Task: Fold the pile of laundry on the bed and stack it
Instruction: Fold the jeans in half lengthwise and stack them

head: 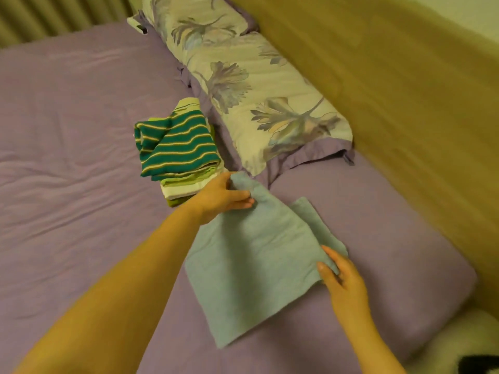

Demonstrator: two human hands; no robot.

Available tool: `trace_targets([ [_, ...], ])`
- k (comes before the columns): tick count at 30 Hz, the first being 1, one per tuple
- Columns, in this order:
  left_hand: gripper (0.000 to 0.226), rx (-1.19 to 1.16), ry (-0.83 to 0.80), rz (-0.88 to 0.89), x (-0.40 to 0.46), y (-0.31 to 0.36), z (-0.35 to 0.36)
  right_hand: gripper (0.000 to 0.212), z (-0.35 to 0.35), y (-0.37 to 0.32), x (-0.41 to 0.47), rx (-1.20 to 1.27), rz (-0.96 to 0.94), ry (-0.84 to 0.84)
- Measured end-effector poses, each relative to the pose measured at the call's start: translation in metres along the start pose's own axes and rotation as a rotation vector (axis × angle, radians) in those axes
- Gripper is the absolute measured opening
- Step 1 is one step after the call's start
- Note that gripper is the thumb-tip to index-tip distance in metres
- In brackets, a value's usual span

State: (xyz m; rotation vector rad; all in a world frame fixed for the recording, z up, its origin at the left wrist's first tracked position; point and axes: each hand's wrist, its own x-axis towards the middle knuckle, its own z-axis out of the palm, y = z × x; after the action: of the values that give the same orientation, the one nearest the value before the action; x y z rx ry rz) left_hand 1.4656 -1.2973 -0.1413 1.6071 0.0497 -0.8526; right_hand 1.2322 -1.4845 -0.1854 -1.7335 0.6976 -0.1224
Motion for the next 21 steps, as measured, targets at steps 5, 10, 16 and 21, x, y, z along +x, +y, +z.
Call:
trace_targets([
  [5, 0.03, 0.271, 0.117, 0.005, 0.062, -0.009, 0.076, 0.031, -0.029, 0.035, 0.049, -0.276, 0.025, 0.068],
  [10, 0.047, 0.329, 0.198, -0.026, 0.101, -0.028, 0.114, 0.025, -0.049, 0.049, 0.084, -0.271, 0.098, 0.18],
  [16, 0.044, 0.305, 0.263, -0.076, 0.124, -0.046, 0.115, 0.048, -0.017, 0.057, 0.11, -0.765, 0.05, -0.168],
  [21, 0.042, 0.294, 0.315, -0.03, 0.134, -0.051, 0.113, 0.045, -0.009, 0.066, 0.118, -0.862, 0.08, -0.119],
])
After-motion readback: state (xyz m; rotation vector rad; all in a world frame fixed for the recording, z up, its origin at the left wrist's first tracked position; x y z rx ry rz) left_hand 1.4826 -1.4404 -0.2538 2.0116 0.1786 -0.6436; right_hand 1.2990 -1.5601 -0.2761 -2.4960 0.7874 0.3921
